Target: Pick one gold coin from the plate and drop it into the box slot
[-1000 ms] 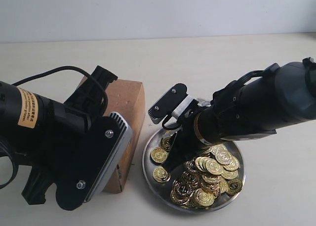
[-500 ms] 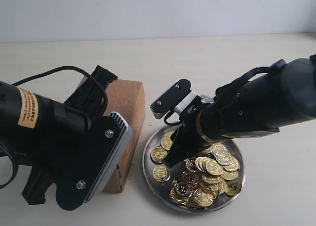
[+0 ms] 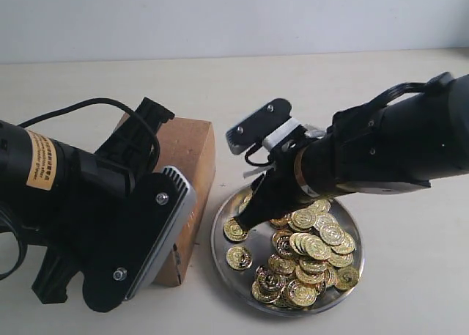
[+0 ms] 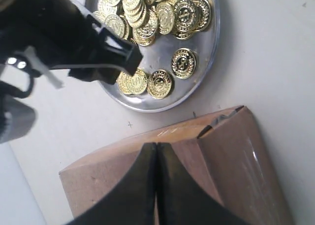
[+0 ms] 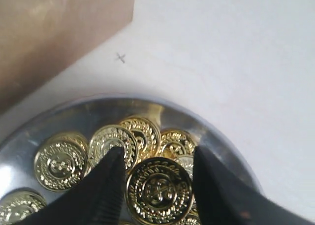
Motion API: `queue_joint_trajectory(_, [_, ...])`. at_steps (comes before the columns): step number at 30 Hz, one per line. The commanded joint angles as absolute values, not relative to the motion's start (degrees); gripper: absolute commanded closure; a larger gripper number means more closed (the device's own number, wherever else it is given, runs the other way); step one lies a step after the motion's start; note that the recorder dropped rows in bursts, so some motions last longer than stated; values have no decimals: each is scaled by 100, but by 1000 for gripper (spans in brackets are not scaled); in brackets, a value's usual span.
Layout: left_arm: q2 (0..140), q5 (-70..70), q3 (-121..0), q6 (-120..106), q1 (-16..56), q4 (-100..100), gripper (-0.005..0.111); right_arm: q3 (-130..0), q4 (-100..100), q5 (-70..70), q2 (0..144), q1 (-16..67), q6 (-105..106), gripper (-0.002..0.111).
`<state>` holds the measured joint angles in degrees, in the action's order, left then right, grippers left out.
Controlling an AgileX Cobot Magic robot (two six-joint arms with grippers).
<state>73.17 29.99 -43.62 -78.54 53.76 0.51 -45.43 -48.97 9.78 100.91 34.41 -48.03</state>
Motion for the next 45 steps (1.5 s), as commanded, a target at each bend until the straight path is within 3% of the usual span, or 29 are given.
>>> queue_joint_trajectory(1, [7274, 3101, -4331, -7796, 5360, 133, 107, -4559, -4040, 1150, 9474, 3469, -4231, 68])
queue_joint_trajectory(16, [7308, 2565, -4331, -6382, 5181, 1689, 107, -4559, 185, 2111, 8763, 3469, -350, 68])
queue_joint_trajectory(25, [7308, 2738, -4331, -6489, 4940, 2366, 107, -4559, 3897, 3666, 8009, 3469, 3681, 68])
queue_joint_trajectory(34, [7308, 3687, -4331, -8654, 4940, 3047, 106, -4559, 4359, 4405, 7681, 3469, 5064, 68])
queue_joint_trajectory(36, [7308, 3826, -4331, -9077, 4940, 3085, 102, -4559, 4372, 4504, 7681, 3469, 5153, 68])
queue_joint_trajectory(38, [7273, 3931, -4331, -9754, 5040, 3097, 87, -4559, 4401, 4766, 7681, 3469, 5543, 68])
queue_joint_trajectory(39, [7224, 3953, -4331, -10264, 5218, 3097, 74, -4559, 4482, 4906, 7681, 3469, 5716, 68])
queue_joint_trajectory(41, [7159, 3953, -4331, -10962, 5507, 3097, 63, -4559, 4657, 5067, 7681, 3469, 5953, 68])
queue_joint_trajectory(45, [7000, 2447, -3979, -11850, 5890, 3019, 61, -4559, 4673, 5345, 7681, 3469, 6033, 68])
